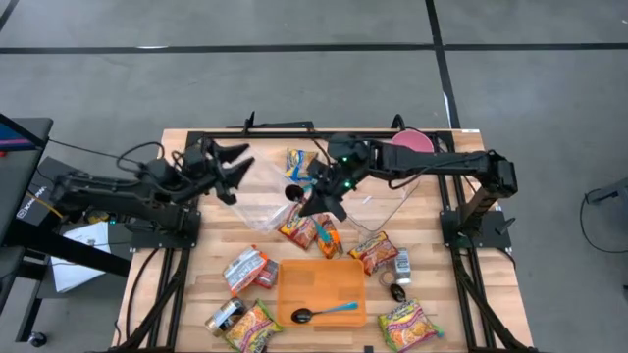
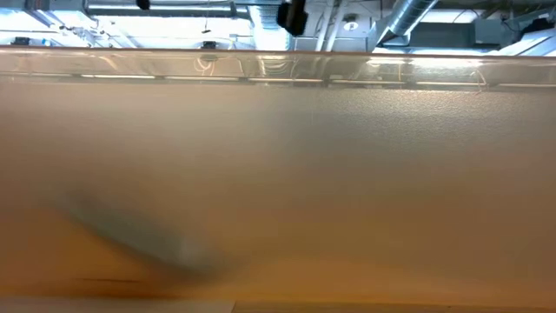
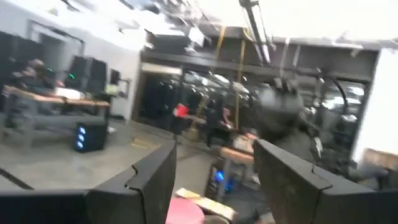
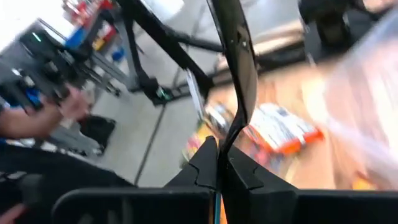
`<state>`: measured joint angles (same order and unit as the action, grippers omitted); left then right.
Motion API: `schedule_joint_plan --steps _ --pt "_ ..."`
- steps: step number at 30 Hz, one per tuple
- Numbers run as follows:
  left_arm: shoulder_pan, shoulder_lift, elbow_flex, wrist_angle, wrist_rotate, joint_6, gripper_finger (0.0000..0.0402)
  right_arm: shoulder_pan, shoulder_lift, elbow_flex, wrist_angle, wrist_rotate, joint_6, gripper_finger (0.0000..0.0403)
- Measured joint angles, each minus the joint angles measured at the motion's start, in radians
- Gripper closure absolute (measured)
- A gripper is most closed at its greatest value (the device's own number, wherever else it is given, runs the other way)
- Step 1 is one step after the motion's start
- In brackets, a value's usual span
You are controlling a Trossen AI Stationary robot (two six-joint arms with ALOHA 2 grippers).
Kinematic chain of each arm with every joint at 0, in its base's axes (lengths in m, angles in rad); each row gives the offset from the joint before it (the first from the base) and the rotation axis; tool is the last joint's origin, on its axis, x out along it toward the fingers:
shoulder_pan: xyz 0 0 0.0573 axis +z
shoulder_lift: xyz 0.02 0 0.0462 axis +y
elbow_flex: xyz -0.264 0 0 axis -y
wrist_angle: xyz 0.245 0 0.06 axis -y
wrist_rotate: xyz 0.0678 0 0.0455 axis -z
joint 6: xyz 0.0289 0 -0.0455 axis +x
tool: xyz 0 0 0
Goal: Pick & Place Food Item
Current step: Put the black spoon into the orange bin
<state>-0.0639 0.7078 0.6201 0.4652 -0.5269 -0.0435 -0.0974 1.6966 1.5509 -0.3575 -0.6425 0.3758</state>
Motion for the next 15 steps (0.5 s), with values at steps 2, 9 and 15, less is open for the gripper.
schedule_joint_plan --steps 2,9,15 --pt "0.001 -0.029 0.001 -0.020 -0.035 0.023 0.0191 0.009 0.000 0.000 -0.100 0.006 -0.045 0.0403" --pt "0.000 -0.066 0.001 -0.094 -0.119 0.069 0.0200 0.035 0.025 -0.002 -0.358 0.011 -0.158 0.0403" --pt "0.000 -0.055 0.000 -0.161 -0.193 0.070 0.0206 0.084 0.091 -0.002 -0.370 0.007 -0.136 0.0403"
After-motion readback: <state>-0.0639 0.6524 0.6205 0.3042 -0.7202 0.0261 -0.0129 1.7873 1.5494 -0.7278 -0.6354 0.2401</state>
